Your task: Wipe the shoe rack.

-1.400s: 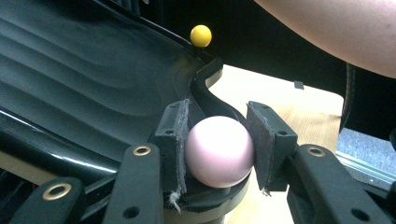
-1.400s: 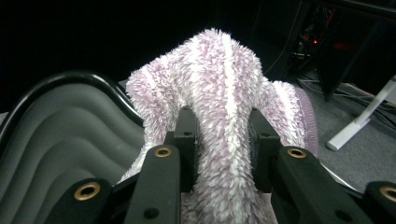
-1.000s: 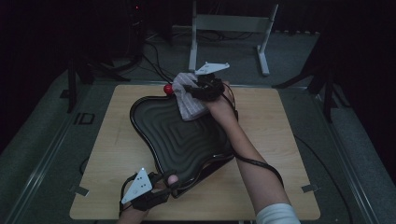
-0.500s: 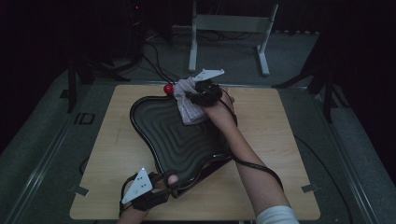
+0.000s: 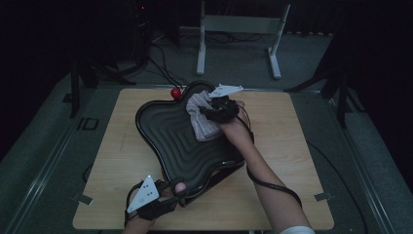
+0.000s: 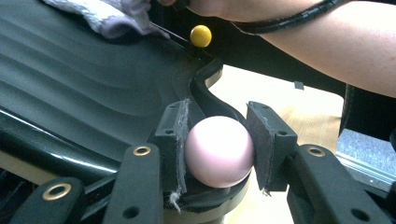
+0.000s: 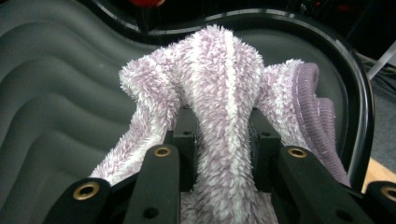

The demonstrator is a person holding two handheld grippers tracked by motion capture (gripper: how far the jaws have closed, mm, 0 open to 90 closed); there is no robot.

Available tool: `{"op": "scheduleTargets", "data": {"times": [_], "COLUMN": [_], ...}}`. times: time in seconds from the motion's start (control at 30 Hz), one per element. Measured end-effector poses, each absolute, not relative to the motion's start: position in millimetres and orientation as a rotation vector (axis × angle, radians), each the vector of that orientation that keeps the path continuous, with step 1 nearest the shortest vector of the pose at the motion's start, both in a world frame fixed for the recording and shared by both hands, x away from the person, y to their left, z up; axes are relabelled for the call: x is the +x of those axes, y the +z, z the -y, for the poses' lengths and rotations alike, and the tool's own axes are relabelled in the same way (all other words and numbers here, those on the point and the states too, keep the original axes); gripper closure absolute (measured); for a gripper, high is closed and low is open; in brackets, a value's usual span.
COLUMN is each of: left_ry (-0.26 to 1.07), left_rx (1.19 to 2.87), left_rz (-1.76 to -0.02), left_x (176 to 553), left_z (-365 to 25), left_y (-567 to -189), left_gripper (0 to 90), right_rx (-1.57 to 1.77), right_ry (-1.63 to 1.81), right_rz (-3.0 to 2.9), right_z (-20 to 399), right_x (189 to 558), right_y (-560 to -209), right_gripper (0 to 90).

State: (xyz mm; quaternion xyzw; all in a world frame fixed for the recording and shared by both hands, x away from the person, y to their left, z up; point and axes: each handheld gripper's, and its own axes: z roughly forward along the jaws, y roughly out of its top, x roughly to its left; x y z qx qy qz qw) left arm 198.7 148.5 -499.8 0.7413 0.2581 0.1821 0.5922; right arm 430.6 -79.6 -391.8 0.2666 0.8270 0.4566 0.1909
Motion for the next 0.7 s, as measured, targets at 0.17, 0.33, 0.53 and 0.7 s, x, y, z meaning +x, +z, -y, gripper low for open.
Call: {"op": "scheduleTargets", "data": {"times": [0.17,0.33,0.53,0.7], "left_ry": [0.424,0.422,0.422,0.422], "left_rx": [1.725,1.722,1.722,1.723], "left_rz": [-0.600,-0.603,-0.604,-0.605], "left_x": [199,198,198,198], "left_z": [-149,-148,-148,-148], "left_y": [-500,-500,-500,-500], "left_gripper": [60.3,60.3,60.3,60.3], "right_rx": [0.773,0.776,0.795,0.821], "right_ry": [1.290,1.273,1.276,1.286], "right_rz": [-2.325,-2.336,-2.339,-2.337], "right_z": [89,97,106,113], "right_x": [421,411,401,393], "right_y": [-399,-406,-412,-418], "right_gripper": [70.3,70.3,70.2,70.2]}}
